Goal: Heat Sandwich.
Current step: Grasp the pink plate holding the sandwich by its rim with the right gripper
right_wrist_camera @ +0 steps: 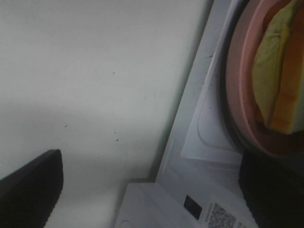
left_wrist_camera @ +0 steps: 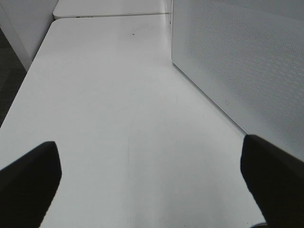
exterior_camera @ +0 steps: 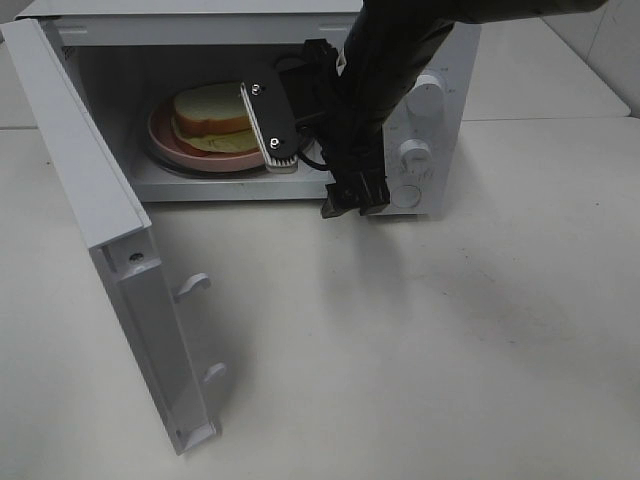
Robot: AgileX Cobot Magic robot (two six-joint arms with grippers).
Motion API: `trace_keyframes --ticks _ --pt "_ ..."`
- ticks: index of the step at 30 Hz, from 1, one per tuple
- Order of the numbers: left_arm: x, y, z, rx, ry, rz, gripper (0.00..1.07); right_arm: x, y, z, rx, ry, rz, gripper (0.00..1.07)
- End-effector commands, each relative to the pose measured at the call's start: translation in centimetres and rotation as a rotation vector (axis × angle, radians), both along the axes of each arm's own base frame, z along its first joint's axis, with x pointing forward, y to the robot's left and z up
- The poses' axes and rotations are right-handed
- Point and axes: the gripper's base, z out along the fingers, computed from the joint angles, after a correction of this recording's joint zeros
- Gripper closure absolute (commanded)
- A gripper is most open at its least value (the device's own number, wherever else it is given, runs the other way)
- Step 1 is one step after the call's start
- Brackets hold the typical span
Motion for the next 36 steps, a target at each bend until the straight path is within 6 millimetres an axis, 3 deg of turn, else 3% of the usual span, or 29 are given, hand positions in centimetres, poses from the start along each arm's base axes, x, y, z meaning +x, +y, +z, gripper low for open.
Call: trace_keyframes --ticks 1,21,29,36 --pt "-0.2 -0.1 0.0 -0.007 -0.026 0.007 0.1 1.3 1.2 -0.5 0.021 -0.023 -0.002 0.13" --pt "-0.2 -0.1 0.0 -0.007 -0.026 0.007 0.1 6.3 4.9 -4.1 0.071 -0.053 -0.036 0.15" --pt "-0.2 -0.1 0.0 -0.007 -0.026 0.007 0.1 7.5 6.4 -4.3 0.083 -0.065 -0.057 0.16" --pt "-0.2 -0.1 0.0 -0.007 -0.026 0.007 0.1 8.4 7.0 -5.9 0.072 -0.048 -0.069 0.18"
